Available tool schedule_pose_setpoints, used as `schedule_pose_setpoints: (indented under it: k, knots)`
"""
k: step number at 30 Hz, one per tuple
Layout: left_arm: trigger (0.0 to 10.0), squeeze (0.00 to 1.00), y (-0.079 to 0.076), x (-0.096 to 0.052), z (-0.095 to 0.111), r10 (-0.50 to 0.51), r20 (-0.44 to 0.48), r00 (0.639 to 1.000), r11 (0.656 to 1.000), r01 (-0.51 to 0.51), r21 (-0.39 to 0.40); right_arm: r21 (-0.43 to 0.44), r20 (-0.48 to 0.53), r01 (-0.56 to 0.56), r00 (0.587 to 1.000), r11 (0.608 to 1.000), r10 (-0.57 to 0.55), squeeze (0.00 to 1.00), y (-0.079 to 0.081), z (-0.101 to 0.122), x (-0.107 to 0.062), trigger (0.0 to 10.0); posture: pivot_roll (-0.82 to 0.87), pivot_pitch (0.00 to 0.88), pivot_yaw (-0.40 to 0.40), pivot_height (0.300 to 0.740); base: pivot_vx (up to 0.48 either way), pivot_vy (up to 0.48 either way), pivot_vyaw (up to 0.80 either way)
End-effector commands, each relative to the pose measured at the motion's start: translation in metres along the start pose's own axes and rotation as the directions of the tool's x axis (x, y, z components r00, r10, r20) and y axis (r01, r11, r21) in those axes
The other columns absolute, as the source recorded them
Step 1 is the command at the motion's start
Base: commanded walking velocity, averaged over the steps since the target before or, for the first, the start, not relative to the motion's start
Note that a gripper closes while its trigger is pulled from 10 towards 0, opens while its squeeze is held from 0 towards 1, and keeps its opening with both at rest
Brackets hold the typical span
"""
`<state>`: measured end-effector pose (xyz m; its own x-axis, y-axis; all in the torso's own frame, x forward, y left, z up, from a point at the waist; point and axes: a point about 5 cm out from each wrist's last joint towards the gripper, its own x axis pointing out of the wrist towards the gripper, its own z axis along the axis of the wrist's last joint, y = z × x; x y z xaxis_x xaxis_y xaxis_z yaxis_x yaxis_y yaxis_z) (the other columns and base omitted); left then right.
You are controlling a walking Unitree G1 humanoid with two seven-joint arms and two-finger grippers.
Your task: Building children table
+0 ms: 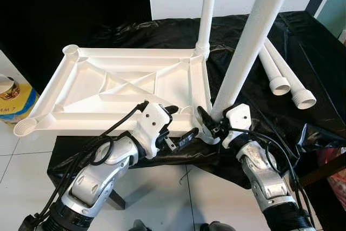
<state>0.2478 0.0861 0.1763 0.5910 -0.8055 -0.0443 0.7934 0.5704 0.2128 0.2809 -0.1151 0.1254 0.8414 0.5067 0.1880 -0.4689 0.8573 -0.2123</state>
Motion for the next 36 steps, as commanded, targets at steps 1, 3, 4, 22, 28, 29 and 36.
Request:
schedule_pose_setpoints:
  k: [1,3,4,22,28,29,36]
  knots:
    - [10.0,0.0,-0.009,0.0,0.0,-0.152,-0.009,0.988,0.988,0.152,0.0,0.014,-0.113,-0.043,0.993,0.999,0.045,0.0,0.009,-0.023,-0.011,10.0,-0.03,0.091,0.006,0.74,0.0,0.0,0.0]
    - [10.0,0.0,-0.008,0.0,0.0,-0.151,-0.009,0.988,0.988,0.151,0.001,0.007,-0.117,-0.048,0.992,0.999,0.049,0.0,0.01,-0.025,-0.012,10.0,-0.03,0.09,0.007,0.74,0.0,0.0,0.0]
    - [10.0,0.0,-0.008,0.0,0.0,-0.151,-0.009,0.988,0.988,0.151,0.001,0.007,-0.117,-0.048,0.992,0.999,0.049,0.0,0.01,-0.025,-0.012,10.0,-0.03,0.09,0.007,0.74,0.0,0.0,0.0]
    - [10.0,0.0,-0.008,0.0,0.001,-0.147,-0.011,0.989,0.989,0.147,0.002,0.202,-0.175,0.083,0.983,0.976,-0.047,0.0,-0.002,-0.036,-0.007,10.0,-0.03,0.09,0.003,0.74,0.0,0.0,0.0]
    - [10.0,0.0,-0.008,0.0,0.001,-0.146,-0.011,0.989,0.989,0.146,0.003,0.228,-0.185,0.093,0.981,0.969,-0.051,0.0,-0.001,-0.038,-0.006,10.0,-0.03,0.089,0.003,0.74,0.0,0.0,0.0]
    - [10.0,0.0,-0.008,0.0,0.001,-0.146,-0.011,0.989,0.989,0.146,0.003,0.223,-0.187,0.093,0.981,0.97,-0.051,0.0,-0.001,-0.038,-0.006,10.0,-0.03,0.089,0.004,0.74,0.0,0.0,0.0]
    - [10.0,0.0,-0.007,0.001,0.001,-0.145,-0.011,0.989,0.989,0.145,0.003,0.065,-0.166,0.039,0.986,0.997,-0.027,0.0,0.001,-0.033,-0.006,10.0,-0.03,0.09,0.003,0.74,0.0,0.0,0.0]
